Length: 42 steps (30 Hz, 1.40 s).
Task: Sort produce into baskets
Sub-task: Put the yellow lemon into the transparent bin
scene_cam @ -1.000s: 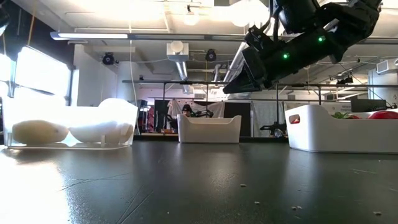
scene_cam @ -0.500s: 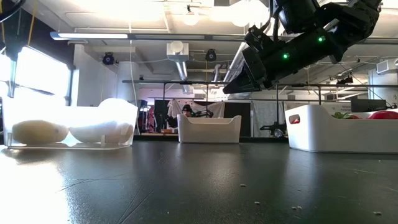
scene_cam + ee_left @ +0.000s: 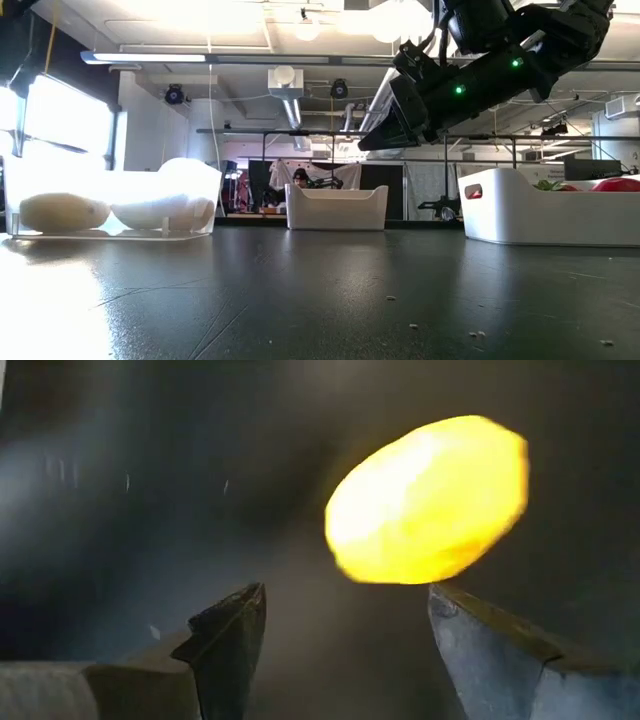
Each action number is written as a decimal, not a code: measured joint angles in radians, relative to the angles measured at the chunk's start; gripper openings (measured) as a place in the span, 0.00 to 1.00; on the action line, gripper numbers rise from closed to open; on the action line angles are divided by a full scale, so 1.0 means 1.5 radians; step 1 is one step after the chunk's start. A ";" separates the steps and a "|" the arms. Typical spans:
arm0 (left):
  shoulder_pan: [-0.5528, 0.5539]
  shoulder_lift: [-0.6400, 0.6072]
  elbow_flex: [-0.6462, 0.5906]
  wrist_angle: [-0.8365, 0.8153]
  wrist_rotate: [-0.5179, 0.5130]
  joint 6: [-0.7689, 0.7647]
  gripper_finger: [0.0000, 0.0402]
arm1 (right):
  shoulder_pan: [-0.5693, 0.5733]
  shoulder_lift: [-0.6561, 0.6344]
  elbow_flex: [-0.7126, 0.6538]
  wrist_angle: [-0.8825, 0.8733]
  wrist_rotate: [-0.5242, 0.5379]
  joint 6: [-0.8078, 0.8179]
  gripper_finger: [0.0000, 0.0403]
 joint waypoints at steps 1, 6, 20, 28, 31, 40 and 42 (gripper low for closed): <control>0.000 0.000 0.004 0.000 -0.007 0.036 0.66 | 0.000 0.000 0.000 0.000 0.000 0.000 0.00; 0.000 0.000 0.028 0.002 -0.043 0.218 0.66 | 0.000 0.000 0.000 0.000 -0.002 0.000 0.00; 0.007 0.035 0.036 0.056 -0.073 0.339 0.66 | 0.000 0.000 0.000 -0.002 -0.002 0.006 0.00; 0.006 0.069 0.036 0.053 -0.069 0.375 0.65 | 0.000 0.000 0.000 -0.006 -0.002 0.006 0.00; 0.006 0.072 0.036 0.049 -0.067 0.362 0.62 | 0.000 0.000 0.000 -0.006 -0.002 0.006 0.00; 0.033 0.069 0.081 -0.041 -0.080 0.354 0.33 | 0.000 0.000 0.000 -0.007 -0.005 0.006 0.00; 0.053 0.069 0.104 -0.080 -0.093 0.366 0.30 | 0.000 0.000 0.000 -0.008 -0.005 0.006 0.00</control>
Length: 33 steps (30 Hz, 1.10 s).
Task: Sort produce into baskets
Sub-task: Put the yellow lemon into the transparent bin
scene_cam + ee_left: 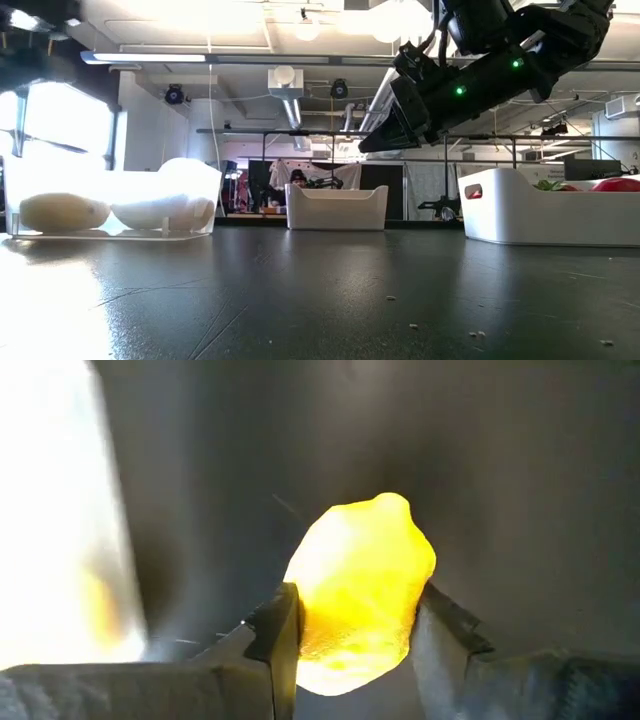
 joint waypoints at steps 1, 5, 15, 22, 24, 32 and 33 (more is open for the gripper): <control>0.012 0.000 0.011 -0.016 -0.007 0.009 0.29 | 0.000 0.000 0.000 0.000 0.000 0.000 0.00; 0.070 -0.013 0.048 -0.053 -0.027 0.060 0.29 | 0.000 0.000 0.000 0.000 -0.001 0.000 0.00; 0.249 -0.091 0.061 -0.103 -0.075 0.199 0.30 | 0.000 0.000 0.000 -0.009 -0.010 0.002 0.00; 0.359 -0.091 0.027 -0.095 -0.072 0.293 0.30 | 0.000 0.000 0.000 -0.009 -0.010 0.002 0.00; 0.377 -0.091 0.004 -0.090 -0.063 0.304 0.30 | 0.000 0.000 0.000 -0.011 -0.010 0.002 0.00; 0.424 -0.091 -0.094 0.027 -0.004 0.340 0.30 | 0.000 0.000 0.000 -0.012 -0.010 0.000 0.00; 0.430 -0.091 -0.103 0.034 0.002 0.341 0.30 | 0.000 0.000 0.000 -0.012 -0.010 0.000 0.00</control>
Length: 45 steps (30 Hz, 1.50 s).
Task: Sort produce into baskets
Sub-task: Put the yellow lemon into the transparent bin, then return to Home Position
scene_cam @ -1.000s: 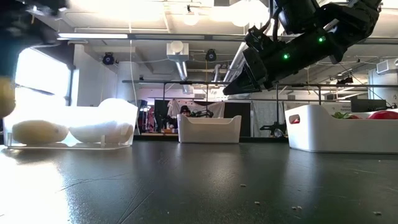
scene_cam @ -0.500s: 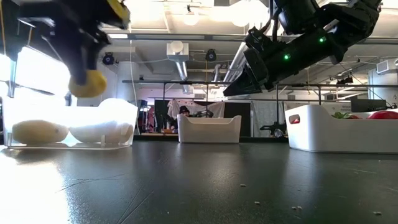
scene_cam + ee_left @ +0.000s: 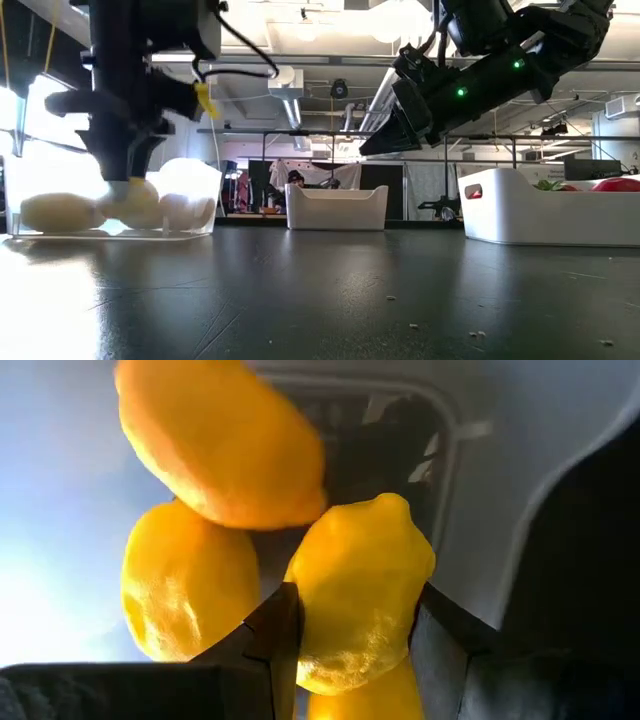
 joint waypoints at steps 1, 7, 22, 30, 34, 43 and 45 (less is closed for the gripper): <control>0.005 0.000 -0.007 0.004 0.001 0.000 0.30 | 0.000 0.000 0.000 0.000 0.000 0.000 0.00; 0.026 0.000 -0.033 0.022 0.001 0.000 0.30 | 0.000 0.000 0.000 -0.001 0.000 0.000 0.00; -0.004 -0.048 -0.035 0.067 -0.018 0.013 0.63 | 0.000 0.000 0.000 -0.002 0.000 0.000 0.00; -0.009 -0.139 -0.062 0.174 -0.007 0.023 0.65 | 0.000 0.000 0.000 -0.006 0.000 0.000 0.00; -0.007 -0.198 -0.134 0.268 0.038 0.024 0.64 | 0.000 0.000 0.000 -0.020 0.000 0.000 0.00; -0.005 -0.320 -0.263 0.518 0.045 0.022 0.53 | 0.000 0.000 0.000 -0.030 0.000 -0.024 0.00; 0.002 -0.332 -0.288 0.592 0.053 0.030 0.49 | 0.000 0.000 0.000 -0.010 -0.003 -0.042 0.00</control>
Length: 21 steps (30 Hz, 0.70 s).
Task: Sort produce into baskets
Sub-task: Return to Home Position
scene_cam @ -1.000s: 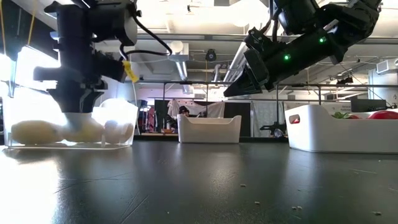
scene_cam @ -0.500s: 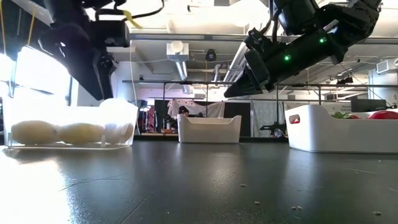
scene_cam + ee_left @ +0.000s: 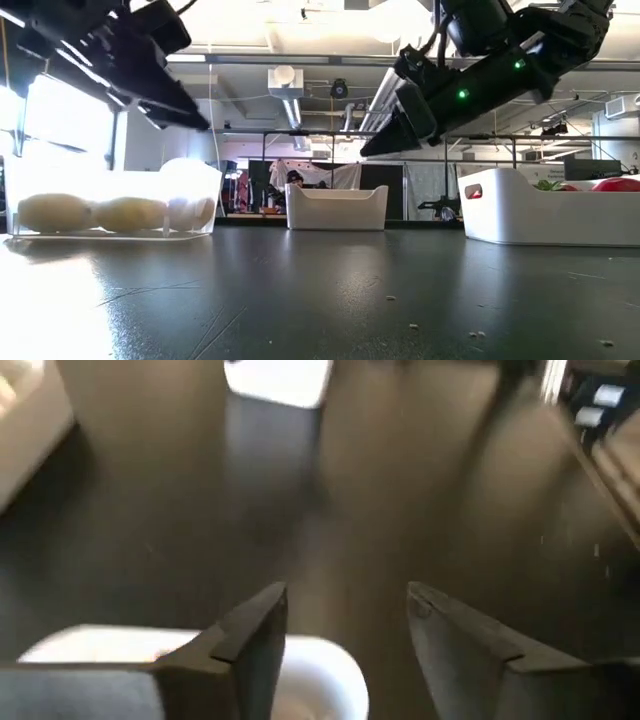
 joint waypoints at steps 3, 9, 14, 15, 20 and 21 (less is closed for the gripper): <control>0.015 -0.006 -0.040 0.113 -0.001 0.021 0.41 | -0.002 0.000 0.000 0.018 -0.030 -0.026 0.00; 0.042 -0.002 -0.126 0.334 0.032 0.050 0.21 | -0.002 0.000 0.000 0.024 -0.044 -0.048 0.00; 0.070 -0.004 -0.171 0.424 0.046 0.056 0.06 | -0.002 0.000 -0.080 0.163 -0.048 -0.051 0.00; 0.076 -0.005 -0.175 0.427 0.046 0.057 0.03 | -0.002 0.000 -0.104 0.200 -0.047 -0.045 0.00; 0.103 -0.031 -0.175 0.433 0.034 0.078 0.02 | -0.002 -0.026 -0.220 0.337 -0.049 -0.028 0.00; 0.109 -0.040 -0.176 0.430 0.034 0.083 0.02 | -0.002 -0.041 -0.237 0.348 -0.049 -0.028 0.00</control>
